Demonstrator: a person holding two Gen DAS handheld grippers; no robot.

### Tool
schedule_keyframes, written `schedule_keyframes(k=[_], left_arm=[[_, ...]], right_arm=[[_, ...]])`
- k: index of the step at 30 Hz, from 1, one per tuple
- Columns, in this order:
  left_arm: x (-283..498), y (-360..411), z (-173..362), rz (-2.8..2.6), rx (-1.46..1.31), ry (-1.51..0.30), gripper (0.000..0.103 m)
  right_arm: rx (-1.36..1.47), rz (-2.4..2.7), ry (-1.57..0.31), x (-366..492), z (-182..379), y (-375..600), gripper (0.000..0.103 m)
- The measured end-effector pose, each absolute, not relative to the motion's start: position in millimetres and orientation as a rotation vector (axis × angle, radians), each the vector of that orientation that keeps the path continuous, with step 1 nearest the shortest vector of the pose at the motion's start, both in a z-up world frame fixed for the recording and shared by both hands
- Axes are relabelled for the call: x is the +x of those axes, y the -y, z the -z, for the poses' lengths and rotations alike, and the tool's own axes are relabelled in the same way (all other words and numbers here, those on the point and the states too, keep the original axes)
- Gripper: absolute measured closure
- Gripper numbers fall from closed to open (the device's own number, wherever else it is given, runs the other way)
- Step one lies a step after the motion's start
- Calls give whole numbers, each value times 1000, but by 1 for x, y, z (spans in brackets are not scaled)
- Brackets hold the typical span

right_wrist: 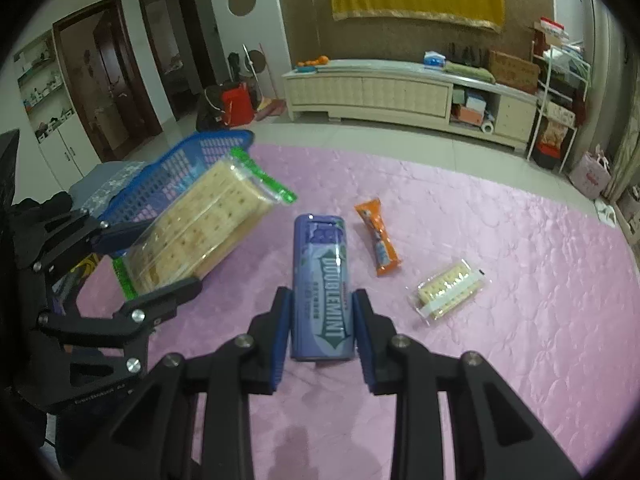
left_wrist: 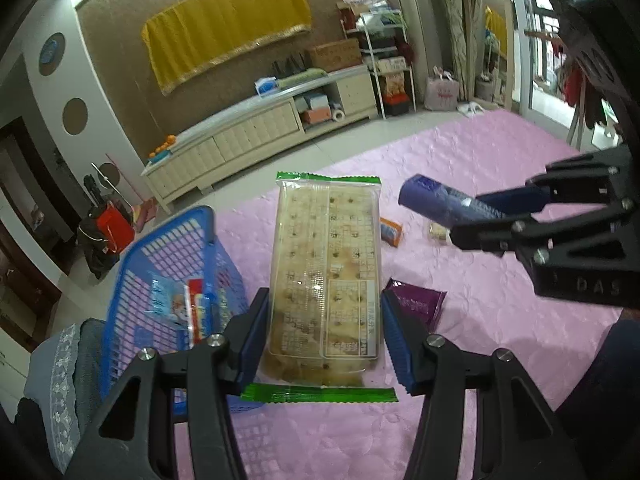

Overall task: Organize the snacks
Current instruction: 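Carry the cracker pack and Doublemint box over the basket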

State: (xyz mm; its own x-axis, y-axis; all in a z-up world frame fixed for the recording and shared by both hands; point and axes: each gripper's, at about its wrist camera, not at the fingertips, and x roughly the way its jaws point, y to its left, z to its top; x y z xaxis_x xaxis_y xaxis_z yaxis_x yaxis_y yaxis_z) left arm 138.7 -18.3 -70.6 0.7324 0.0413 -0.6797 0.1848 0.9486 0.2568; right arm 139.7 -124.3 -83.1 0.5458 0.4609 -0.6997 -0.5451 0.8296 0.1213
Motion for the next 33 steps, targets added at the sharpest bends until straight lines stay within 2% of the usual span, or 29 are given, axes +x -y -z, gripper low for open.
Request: schedule_keyframes(k=[18, 33], left_arm=[[87, -48, 8, 31, 200, -617, 52], [71, -113, 1, -31, 87, -642, 52]], right_arm=[[-183, -646, -696, 99, 38, 71, 68], [-220, -732, -669, 99, 25, 7, 68]])
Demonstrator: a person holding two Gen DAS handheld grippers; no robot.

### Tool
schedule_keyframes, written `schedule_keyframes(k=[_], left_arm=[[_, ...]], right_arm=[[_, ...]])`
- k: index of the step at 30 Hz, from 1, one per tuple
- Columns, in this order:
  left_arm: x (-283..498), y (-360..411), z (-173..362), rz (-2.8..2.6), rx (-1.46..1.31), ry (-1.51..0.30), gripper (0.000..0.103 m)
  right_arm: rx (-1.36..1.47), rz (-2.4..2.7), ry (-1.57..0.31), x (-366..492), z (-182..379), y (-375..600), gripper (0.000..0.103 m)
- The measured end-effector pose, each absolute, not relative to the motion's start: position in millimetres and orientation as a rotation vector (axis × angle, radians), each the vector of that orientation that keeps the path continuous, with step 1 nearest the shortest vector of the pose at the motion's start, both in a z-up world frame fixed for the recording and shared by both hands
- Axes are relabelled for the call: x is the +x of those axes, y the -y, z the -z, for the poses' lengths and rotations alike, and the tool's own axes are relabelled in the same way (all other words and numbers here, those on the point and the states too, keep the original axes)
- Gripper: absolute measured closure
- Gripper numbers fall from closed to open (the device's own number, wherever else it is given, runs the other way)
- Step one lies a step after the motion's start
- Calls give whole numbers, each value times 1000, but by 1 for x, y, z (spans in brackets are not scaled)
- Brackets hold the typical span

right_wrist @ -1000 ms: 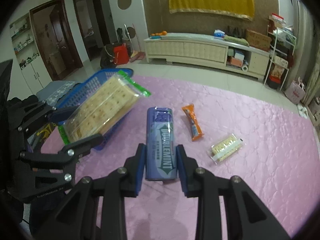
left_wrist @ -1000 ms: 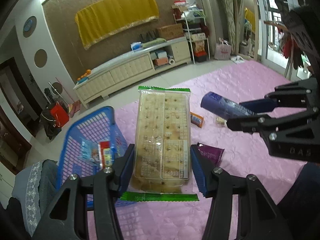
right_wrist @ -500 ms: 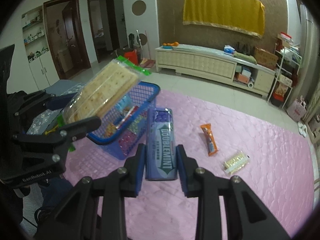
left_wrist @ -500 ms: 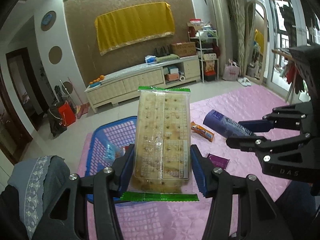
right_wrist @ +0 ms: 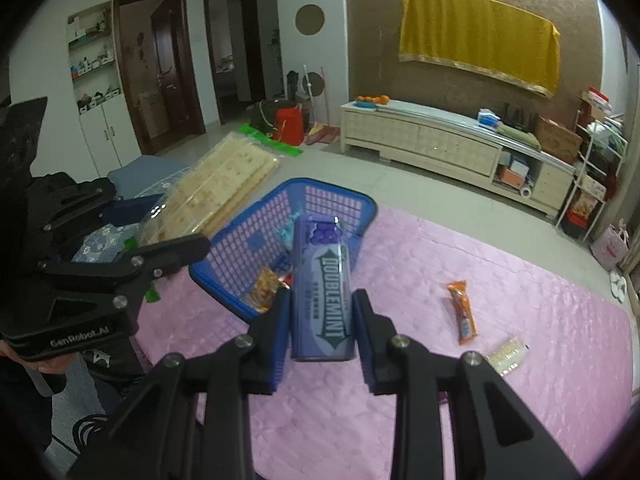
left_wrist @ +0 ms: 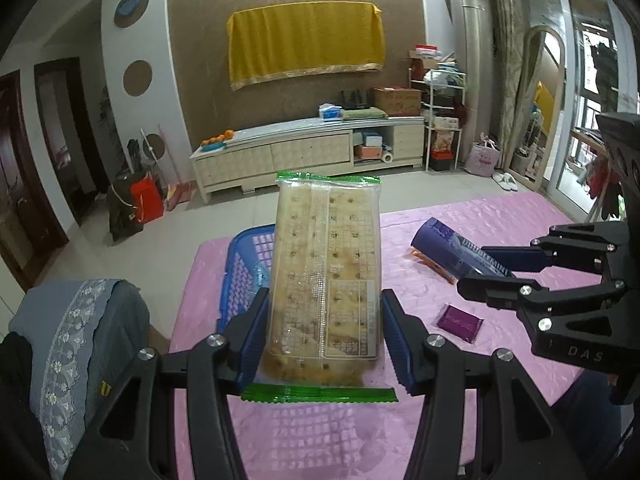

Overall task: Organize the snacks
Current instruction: 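Carry the cracker pack and Doublemint box over the basket, then open the left tool to drop the cracker pack into the basket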

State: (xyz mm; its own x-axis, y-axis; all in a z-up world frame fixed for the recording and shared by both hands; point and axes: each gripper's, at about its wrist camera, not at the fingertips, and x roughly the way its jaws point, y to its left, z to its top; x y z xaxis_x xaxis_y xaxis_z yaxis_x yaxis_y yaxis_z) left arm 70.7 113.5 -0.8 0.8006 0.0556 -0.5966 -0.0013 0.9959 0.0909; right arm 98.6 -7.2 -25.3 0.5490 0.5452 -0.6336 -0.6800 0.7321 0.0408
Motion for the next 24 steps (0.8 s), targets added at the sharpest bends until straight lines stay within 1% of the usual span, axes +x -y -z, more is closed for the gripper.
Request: schedule_keyframes(k=[13, 24], left_arm=[[87, -143, 19, -46, 37, -685, 52], [123, -166, 68, -36, -4, -781, 52]], right_arm=[[-198, -754, -741, 122, 51, -34, 68], [-184, -747, -807, 149, 84, -55, 68]])
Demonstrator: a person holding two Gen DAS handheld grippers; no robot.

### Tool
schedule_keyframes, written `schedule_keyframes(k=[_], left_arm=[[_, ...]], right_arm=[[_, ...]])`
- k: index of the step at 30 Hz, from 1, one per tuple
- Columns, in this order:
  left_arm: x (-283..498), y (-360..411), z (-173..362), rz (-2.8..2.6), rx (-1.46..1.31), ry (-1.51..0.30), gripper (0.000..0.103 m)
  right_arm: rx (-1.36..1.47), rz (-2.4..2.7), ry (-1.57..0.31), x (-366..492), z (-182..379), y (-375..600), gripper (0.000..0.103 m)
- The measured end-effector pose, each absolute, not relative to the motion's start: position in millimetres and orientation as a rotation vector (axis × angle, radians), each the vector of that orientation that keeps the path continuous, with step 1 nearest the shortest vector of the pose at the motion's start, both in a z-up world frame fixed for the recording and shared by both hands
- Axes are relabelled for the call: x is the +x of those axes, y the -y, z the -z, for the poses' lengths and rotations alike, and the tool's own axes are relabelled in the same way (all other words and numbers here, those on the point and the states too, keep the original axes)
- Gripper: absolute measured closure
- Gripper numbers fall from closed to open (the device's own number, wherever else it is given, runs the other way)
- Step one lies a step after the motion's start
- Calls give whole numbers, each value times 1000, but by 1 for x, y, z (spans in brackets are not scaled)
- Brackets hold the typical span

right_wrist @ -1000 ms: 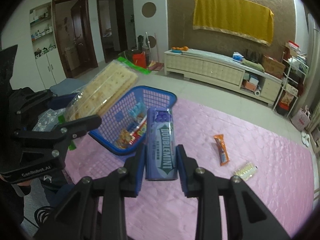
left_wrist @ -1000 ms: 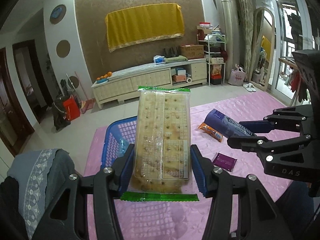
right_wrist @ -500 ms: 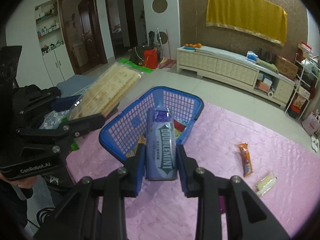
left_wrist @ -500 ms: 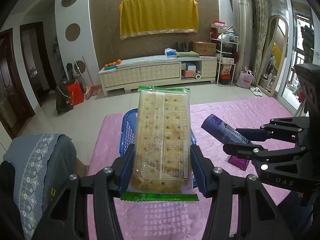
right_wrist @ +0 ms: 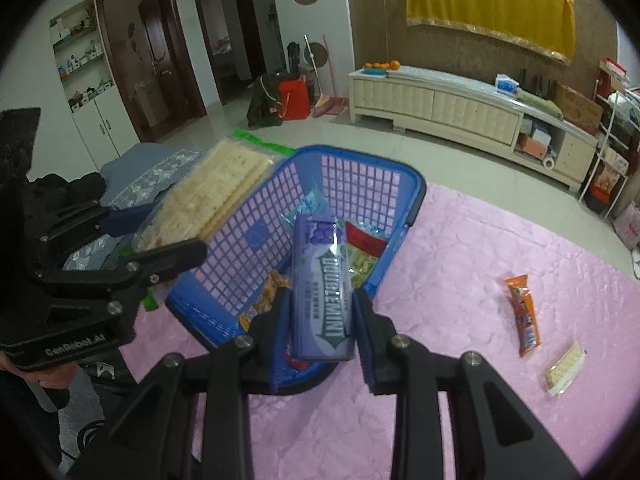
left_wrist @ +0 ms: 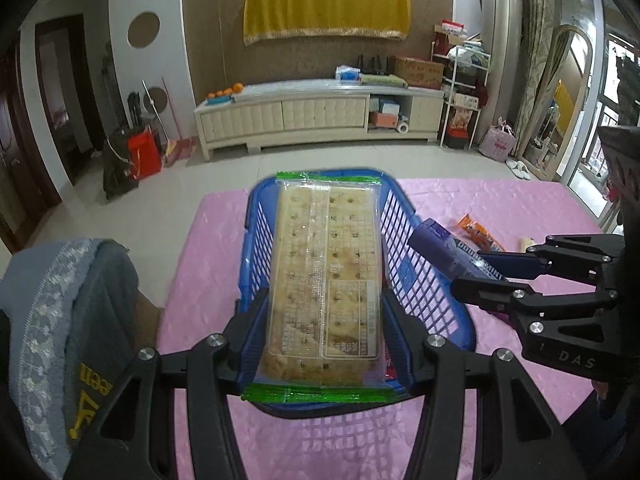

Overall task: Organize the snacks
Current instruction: 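Open the left tool to drop the cracker pack into the basket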

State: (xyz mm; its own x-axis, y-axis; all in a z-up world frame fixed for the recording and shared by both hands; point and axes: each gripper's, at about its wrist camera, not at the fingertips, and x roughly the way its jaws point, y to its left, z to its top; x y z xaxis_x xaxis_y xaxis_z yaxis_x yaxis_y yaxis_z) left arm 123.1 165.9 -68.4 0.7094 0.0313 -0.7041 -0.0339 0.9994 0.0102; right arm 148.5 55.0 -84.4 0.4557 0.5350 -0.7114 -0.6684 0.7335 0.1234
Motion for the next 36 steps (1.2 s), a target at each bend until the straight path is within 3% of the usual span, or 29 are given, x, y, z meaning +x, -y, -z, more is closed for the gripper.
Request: schedule_keyframes(k=[14, 19, 36], left_arm=[[140, -178, 98, -49, -28, -837, 51], [140, -178, 107, -34, -8, -850, 30], [103, -206, 70, -73, -96, -775, 25]], right_arm=[[-186, -756, -827, 153, 94, -57, 68], [-185, -751, -825, 152, 92, -53, 68], [-183, -770, -810, 137, 69, -71, 68]])
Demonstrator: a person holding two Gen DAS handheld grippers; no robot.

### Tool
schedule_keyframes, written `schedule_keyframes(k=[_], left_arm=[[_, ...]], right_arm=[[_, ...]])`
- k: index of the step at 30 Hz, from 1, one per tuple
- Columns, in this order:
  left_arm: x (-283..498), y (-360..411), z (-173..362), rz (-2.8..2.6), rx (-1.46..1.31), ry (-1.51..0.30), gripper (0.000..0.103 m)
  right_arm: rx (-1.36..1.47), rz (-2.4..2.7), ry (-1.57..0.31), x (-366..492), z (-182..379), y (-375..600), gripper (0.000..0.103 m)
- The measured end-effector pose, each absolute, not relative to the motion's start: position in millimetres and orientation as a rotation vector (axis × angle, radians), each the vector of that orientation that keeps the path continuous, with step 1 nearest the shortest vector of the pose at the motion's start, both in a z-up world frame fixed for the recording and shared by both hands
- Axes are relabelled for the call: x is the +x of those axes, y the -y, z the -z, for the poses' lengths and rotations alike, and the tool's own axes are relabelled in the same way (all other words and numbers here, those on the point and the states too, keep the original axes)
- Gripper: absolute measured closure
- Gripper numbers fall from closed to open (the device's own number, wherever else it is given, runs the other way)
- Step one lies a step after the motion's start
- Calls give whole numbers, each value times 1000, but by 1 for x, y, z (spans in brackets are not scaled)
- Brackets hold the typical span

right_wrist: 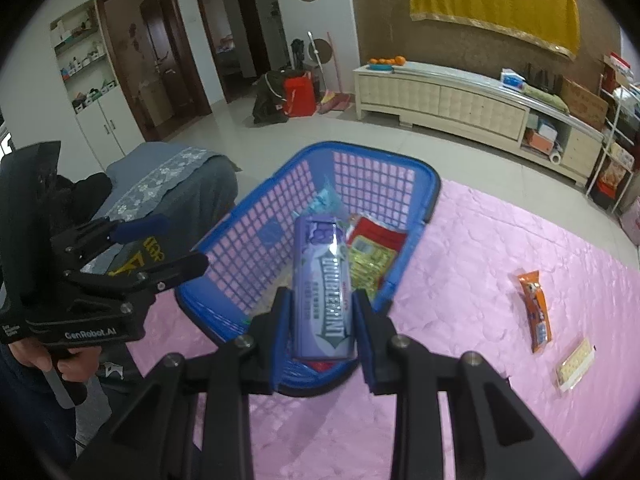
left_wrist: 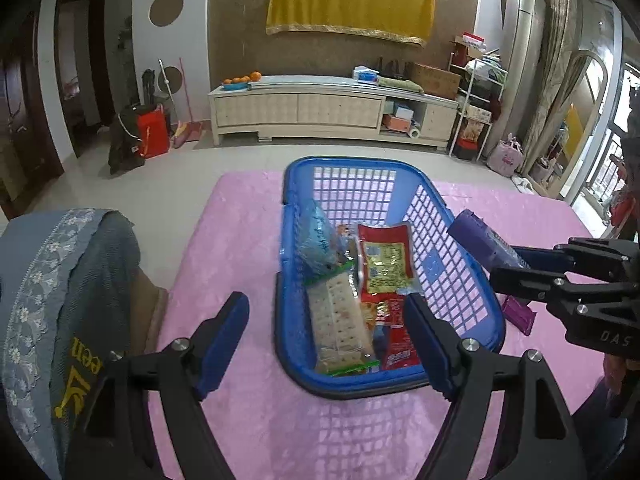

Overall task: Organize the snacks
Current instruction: 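Open the left tool to drop the cracker pack into the basket, then lower the blue Doublemint box into the basket and open the right tool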

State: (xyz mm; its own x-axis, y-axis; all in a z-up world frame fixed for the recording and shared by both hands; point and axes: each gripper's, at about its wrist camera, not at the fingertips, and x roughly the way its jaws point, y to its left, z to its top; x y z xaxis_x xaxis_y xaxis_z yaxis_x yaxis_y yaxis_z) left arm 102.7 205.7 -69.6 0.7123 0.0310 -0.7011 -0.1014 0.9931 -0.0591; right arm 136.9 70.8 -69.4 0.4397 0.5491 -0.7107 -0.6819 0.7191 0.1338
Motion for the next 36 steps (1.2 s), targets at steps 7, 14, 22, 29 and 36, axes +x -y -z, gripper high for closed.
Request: schedule_keyframes(k=[7, 14, 22, 29, 36], left_arm=[[91, -219, 74, -108, -107, -793, 25], [83, -230, 78, -125, -139, -787, 25], [84, -235, 88, -118, -174, -799, 25], [81, -238, 91, -113, -177, -806, 25], [80, -236, 90, -107, -191, -808, 25]], right_arm=[[-254, -829, -798, 133, 68, -100, 68], [-341, -870, -844, 140, 87, -124, 68], [-329, -890, -909, 150, 103, -132, 68], [-328, -906, -910, 153, 108, -133, 68], [-286, -901, -907, 152, 101, -128, 68]])
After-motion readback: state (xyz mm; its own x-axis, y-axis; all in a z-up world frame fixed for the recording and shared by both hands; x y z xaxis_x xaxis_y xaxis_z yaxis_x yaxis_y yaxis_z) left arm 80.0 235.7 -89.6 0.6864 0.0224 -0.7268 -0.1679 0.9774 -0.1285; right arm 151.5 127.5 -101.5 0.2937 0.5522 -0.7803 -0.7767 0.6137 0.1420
